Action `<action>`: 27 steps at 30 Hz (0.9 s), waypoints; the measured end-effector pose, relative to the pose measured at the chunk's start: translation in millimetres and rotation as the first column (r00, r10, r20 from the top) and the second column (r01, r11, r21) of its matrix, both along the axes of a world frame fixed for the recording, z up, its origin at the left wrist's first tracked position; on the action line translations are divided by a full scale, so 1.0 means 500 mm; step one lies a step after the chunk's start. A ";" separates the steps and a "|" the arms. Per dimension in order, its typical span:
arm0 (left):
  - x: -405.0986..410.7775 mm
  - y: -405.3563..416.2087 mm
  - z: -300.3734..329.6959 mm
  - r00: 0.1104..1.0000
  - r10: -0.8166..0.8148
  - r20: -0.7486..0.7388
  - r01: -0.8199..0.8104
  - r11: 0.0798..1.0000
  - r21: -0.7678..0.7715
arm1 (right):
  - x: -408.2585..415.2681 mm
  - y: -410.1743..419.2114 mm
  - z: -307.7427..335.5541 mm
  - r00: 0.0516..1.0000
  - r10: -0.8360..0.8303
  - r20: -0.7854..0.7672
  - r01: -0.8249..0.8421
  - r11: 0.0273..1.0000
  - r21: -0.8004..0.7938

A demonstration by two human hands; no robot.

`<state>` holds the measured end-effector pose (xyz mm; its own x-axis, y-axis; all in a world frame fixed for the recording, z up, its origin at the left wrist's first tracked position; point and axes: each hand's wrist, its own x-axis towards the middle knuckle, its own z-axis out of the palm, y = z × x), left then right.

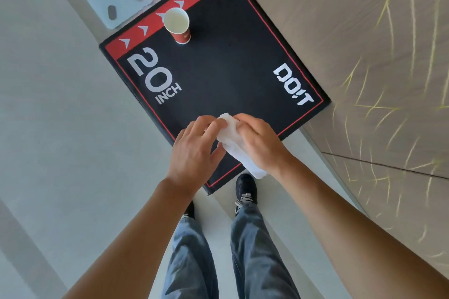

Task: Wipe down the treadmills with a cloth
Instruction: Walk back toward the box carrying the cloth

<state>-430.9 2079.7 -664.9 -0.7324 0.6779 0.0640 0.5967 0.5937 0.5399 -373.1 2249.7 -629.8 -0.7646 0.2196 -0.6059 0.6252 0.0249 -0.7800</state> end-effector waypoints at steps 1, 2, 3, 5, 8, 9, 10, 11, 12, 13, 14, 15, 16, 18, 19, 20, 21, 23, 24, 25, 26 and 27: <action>-0.010 0.009 -0.028 1.000 -0.005 -0.016 0.005 1.000 -0.014 | -0.009 0.016 -0.021 1.000 0.003 0.013 -0.003 1.000 -0.008; -0.022 0.017 -0.054 0.999 -0.012 -0.032 0.011 0.999 -0.035 | -0.017 0.033 -0.043 1.000 0.014 0.028 -0.014 1.000 -0.011; -0.033 0.026 -0.078 0.999 -0.022 -0.047 0.019 0.998 -0.057 | -0.023 0.049 -0.067 0.999 0.031 0.042 -0.030 1.000 -0.008; -0.059 0.044 -0.120 0.997 -0.036 -0.069 0.030 0.996 -0.082 | -0.032 0.074 -0.104 0.994 0.093 0.064 -0.095 0.995 0.032; -0.092 0.067 -0.165 0.995 -0.037 -0.090 0.030 0.996 -0.081 | -0.037 0.093 -0.179 0.941 0.332 0.069 -0.324 0.821 0.470; -0.101 0.073 -0.178 0.994 -0.045 -0.102 0.036 0.996 -0.086 | -0.037 0.096 -0.206 0.923 0.376 0.080 -0.347 0.725 0.596; -0.110 0.076 -0.188 0.992 -0.052 -0.114 0.042 0.995 -0.093 | -0.037 0.100 -0.230 0.917 0.389 0.091 -0.342 0.647 0.681; -0.119 0.079 -0.198 0.991 -0.058 -0.123 0.045 0.994 -0.099 | -0.039 0.106 -0.248 0.920 0.384 0.075 -0.310 0.598 0.739; -0.130 0.080 -0.207 0.989 -0.061 -0.135 0.047 0.993 -0.104 | -0.041 0.114 -0.263 0.928 0.370 0.041 -0.262 0.570 0.779; -0.141 0.081 -0.215 0.987 -0.058 -0.147 0.043 0.993 -0.106 | -0.044 0.123 -0.271 0.934 0.357 -0.007 -0.205 0.552 0.808; -0.155 0.084 -0.219 0.986 -0.049 -0.160 0.033 0.994 -0.106 | -0.050 0.133 -0.275 0.937 0.342 -0.068 -0.134 0.534 0.835; -0.170 0.087 -0.221 0.984 -0.036 -0.174 0.019 0.995 -0.099 | -0.059 0.144 -0.275 0.934 0.331 -0.135 -0.059 0.516 0.855; -0.185 0.093 -0.221 0.981 -0.019 -0.191 0.003 0.997 -0.082 | -0.072 0.154 -0.272 0.926 0.322 -0.196 0.011 0.497 0.868; -0.209 0.111 -0.217 0.977 0.024 -0.213 -0.029 0.999 -0.023 | -0.100 0.168 -0.260 0.908 0.314 -0.277 0.116 0.446 0.887; -0.217 0.119 -0.216 0.977 0.046 -0.207 -0.045 0.999 0.012 | -0.110 0.171 -0.253 0.899 0.317 -0.301 0.152 0.419 0.895; -0.221 0.123 -0.217 0.977 0.063 -0.203 -0.058 0.998 0.032 | -0.116 0.168 -0.251 0.896 0.324 -0.303 0.164 0.392 0.905; -0.221 0.122 -0.224 0.978 0.072 -0.197 -0.065 0.997 0.039 | -0.117 0.163 -0.254 0.896 0.331 -0.296 0.162 0.376 0.912; -0.210 0.104 -0.253 0.987 0.045 -0.155 -0.050 0.998 -0.035 | -0.095 0.136 -0.287 0.914 0.347 -0.209 0.063 0.388 0.919; -0.199 0.087 -0.273 0.993 0.020 -0.115 -0.035 0.992 -0.122 | -0.074 0.114 -0.313 0.925 0.360 -0.122 -0.041 0.413 0.910; -0.188 0.069 -0.292 0.997 -0.003 -0.071 -0.012 0.978 -0.210 | -0.048 0.091 -0.339 0.924 0.380 -0.035 -0.153 0.452 0.879; -0.177 0.052 -0.307 0.999 -0.029 -0.031 0.019 0.961 -0.276 | -0.022 0.069 -0.360 0.914 0.405 0.037 -0.251 0.491 0.834; -0.166 0.035 -0.318 0.999 -0.050 -0.002 0.047 0.950 -0.310 | 0.004 0.048 -0.374 0.902 0.424 0.082 -0.321 0.532 0.783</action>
<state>-513.8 2097.2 -823.9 -0.6983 0.7004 -0.1475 0.6334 0.7007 0.3285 -371.0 2273.6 -816.9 -0.9351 0.2365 -0.2638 0.3307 0.8498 -0.4104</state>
